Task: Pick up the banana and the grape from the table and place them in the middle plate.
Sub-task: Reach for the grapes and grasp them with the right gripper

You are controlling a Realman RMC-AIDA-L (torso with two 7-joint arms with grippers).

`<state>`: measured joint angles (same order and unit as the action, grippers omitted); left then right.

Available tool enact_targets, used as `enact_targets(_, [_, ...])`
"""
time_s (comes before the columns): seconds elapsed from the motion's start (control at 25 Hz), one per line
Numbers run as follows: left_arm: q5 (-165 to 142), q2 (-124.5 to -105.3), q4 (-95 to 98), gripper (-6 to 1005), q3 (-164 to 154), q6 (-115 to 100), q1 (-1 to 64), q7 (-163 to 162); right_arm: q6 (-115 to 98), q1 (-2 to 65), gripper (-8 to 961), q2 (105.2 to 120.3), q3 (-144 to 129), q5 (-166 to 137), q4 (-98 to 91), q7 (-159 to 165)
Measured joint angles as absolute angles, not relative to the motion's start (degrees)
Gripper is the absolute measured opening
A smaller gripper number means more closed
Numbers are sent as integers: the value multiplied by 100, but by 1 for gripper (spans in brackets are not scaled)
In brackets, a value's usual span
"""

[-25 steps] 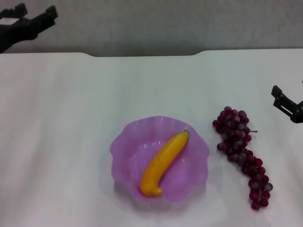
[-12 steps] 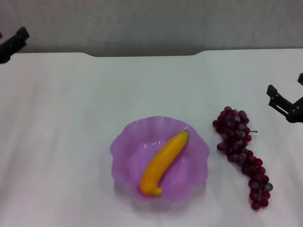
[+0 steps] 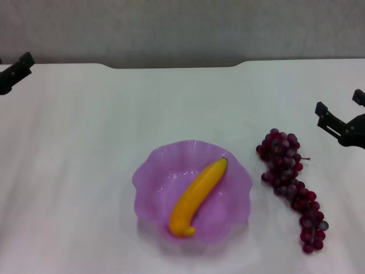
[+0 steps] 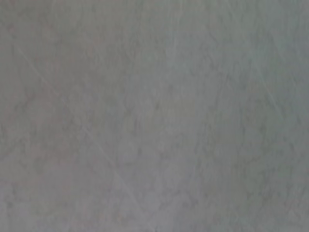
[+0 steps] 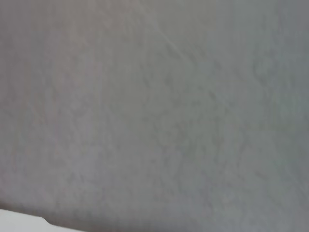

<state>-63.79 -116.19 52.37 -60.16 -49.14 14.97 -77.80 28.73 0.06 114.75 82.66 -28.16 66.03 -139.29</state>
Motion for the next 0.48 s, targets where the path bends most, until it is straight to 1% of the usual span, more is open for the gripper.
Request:
enact_targets(0.24, [-6394,-11619,5259,878,-6034,-4932,1468,-7780,2169,-37,879,11471,8256,-3971,7040,-12655])
enact_targets(0.48, [-6394,-11619,5295,878,-6041,-4977,1461,-7779,2152,85,879,11452,8392,-5294,7094,-11170])
